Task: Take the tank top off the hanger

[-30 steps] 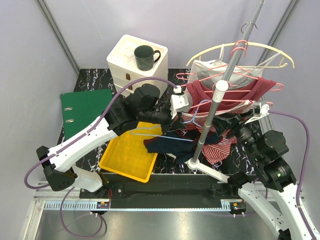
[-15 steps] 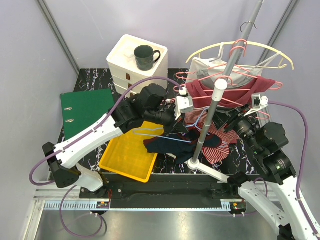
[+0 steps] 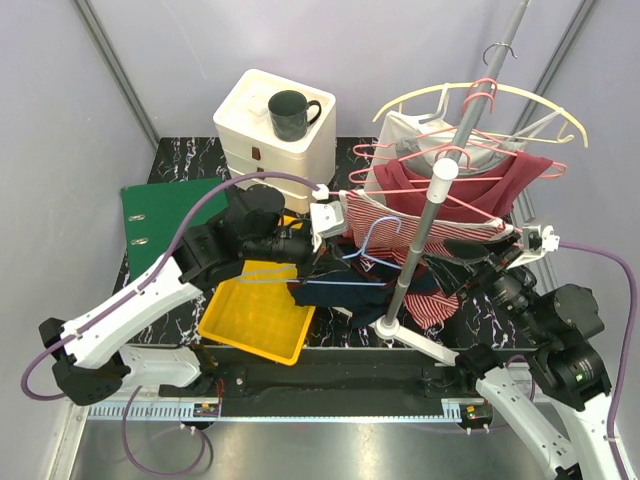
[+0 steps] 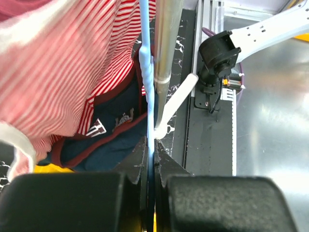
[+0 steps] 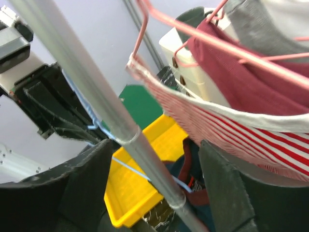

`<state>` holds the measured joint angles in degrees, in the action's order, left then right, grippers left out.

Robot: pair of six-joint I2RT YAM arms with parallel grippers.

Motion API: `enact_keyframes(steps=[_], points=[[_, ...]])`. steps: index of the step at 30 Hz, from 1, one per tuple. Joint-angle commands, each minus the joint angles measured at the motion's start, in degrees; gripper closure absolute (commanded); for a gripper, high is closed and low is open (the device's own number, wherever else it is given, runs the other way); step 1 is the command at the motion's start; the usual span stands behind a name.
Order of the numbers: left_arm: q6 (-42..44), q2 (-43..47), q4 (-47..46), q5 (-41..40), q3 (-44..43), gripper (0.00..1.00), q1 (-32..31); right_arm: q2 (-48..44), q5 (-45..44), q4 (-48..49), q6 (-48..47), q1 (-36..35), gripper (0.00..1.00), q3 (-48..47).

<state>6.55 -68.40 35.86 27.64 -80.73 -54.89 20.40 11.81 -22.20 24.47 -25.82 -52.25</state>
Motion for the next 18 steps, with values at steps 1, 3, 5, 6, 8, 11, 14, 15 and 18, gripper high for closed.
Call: enact_keyframes(steps=[1, 3, 5, 6, 8, 11, 14, 15, 18], points=[[-2.24, 2.74, -6.32, 0.83, 3.29, 1.0, 0.05, -0.54, 4.97, -4.78, -0.91, -0.19, 0.25, 0.66], [-2.59, 3.01, -6.59, 0.66, 3.65, 1.0, 0.14, -0.63, 4.98, -7.33, -0.48, -0.19, 0.32, 1.01], [-3.12, 3.71, -6.59, -0.65, 3.65, 1.0, 0.05, -1.68, 1.75, -10.48, 0.75, -0.28, 0.35, 1.53], [-3.47, 4.06, -6.68, -1.53, 3.65, 1.0, 0.14, -2.29, 0.07, -11.46, 2.41, -0.28, 0.4, 2.32], [-4.87, 5.64, -6.85, -4.86, 3.82, 1.0, 0.14, -4.49, -6.49, -14.96, 5.31, -0.19, 0.44, 3.03], [-6.37, 7.92, -7.55, -8.47, 4.52, 1.0, 0.14, -7.83, -13.1, -18.31, 11.29, -0.19, 0.44, 5.04], [-8.83, 9.94, -7.56, -9.97, 5.4, 1.0, 0.31, -9.24, -15.06, -20.24, 12.09, -0.19, 0.44, 5.75], [-9.35, 10.3, -7.21, -10.49, 5.67, 1.0, 0.4, -9.15, -15.5, -20.78, 12.44, -0.19, 0.44, 5.84], [-12.16, 13.1, -5.45, -14.62, 6.9, 1.0, 0.58, -8.8, -16.3, -22.89, 12.88, -0.19, 0.42, 5.49]])
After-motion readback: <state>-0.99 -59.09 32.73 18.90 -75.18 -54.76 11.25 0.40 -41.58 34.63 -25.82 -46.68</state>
